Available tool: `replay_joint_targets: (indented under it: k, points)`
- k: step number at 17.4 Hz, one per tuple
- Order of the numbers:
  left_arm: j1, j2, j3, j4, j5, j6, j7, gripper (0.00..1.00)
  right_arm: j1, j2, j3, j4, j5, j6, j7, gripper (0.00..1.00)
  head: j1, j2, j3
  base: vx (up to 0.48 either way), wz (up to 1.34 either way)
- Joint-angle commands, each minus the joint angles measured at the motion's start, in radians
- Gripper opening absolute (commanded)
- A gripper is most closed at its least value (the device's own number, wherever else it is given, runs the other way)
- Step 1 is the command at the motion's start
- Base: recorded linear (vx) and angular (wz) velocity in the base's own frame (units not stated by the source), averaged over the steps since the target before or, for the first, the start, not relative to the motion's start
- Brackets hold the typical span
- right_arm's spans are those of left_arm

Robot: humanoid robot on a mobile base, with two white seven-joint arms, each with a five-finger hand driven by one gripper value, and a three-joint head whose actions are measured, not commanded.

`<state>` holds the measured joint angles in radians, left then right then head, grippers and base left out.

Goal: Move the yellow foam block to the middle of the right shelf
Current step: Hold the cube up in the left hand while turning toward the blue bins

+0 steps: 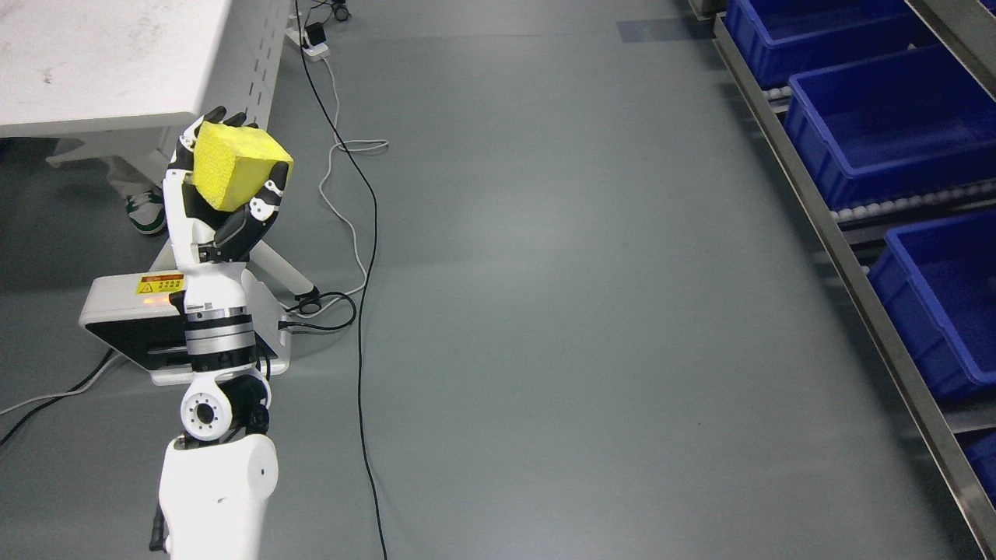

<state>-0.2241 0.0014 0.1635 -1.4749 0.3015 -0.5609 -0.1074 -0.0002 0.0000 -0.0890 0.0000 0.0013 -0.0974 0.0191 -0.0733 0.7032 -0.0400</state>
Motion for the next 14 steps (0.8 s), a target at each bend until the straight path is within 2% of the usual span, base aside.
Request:
replay_joint_targets:
  k: [1,6,14]
  points:
    - [0.017,0.016,0.001,-0.028,-0.001,0.001,-0.002,0.34,-0.003,-0.017,0.000,-0.017,-0.003,0.001,-0.001,1.00,0.0000,0.000,0.000,0.240,0.36]
    - [0.028,0.016,0.001,-0.041,-0.001,0.001,-0.002,0.34,-0.001,-0.017,0.000,-0.017,-0.001,0.001,-0.001,1.00,0.0000,0.000,0.000,0.319,0.10]
    - [0.045,0.016,0.001,-0.058,-0.001,0.001,-0.002,0.34,-0.003,-0.017,0.000,-0.017,-0.001,0.001,-0.001,1.00,0.0000,0.000,0.000,0.341,-0.24]
